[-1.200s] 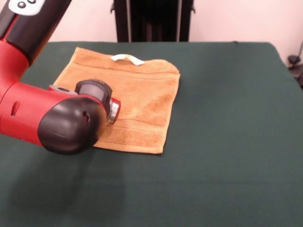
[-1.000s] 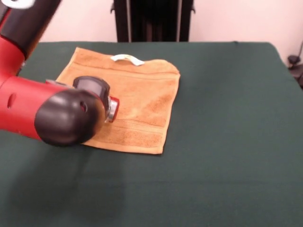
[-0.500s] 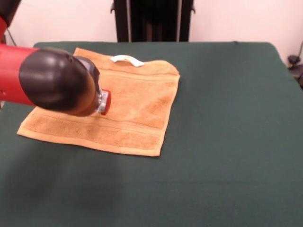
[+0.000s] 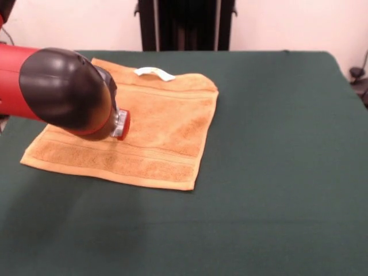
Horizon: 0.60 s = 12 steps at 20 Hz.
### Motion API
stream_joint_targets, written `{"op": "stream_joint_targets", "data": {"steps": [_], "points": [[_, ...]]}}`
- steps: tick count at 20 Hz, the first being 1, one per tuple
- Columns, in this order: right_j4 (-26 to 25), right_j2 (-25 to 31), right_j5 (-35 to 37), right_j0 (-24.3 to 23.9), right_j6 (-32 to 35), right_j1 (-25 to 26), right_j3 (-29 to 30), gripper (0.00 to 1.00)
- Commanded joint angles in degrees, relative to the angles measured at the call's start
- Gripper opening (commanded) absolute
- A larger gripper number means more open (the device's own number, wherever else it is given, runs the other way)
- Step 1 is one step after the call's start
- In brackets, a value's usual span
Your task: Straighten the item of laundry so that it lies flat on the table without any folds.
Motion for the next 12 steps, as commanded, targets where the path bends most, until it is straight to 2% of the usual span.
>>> {"op": "stream_joint_targets", "data": {"steps": [1, 6, 12], "points": [[-2.4, 3.8, -7.4, 4.2, -7.1, 7.5, -6.2, 1.00], [-3.8, 6.5, -6.3, 5.9, -8.1, 11.8, -15.2, 1.00], [-7.6, 10.7, 0.5, 8.2, -10.5, 16.2, -26.4, 1.00]]}}
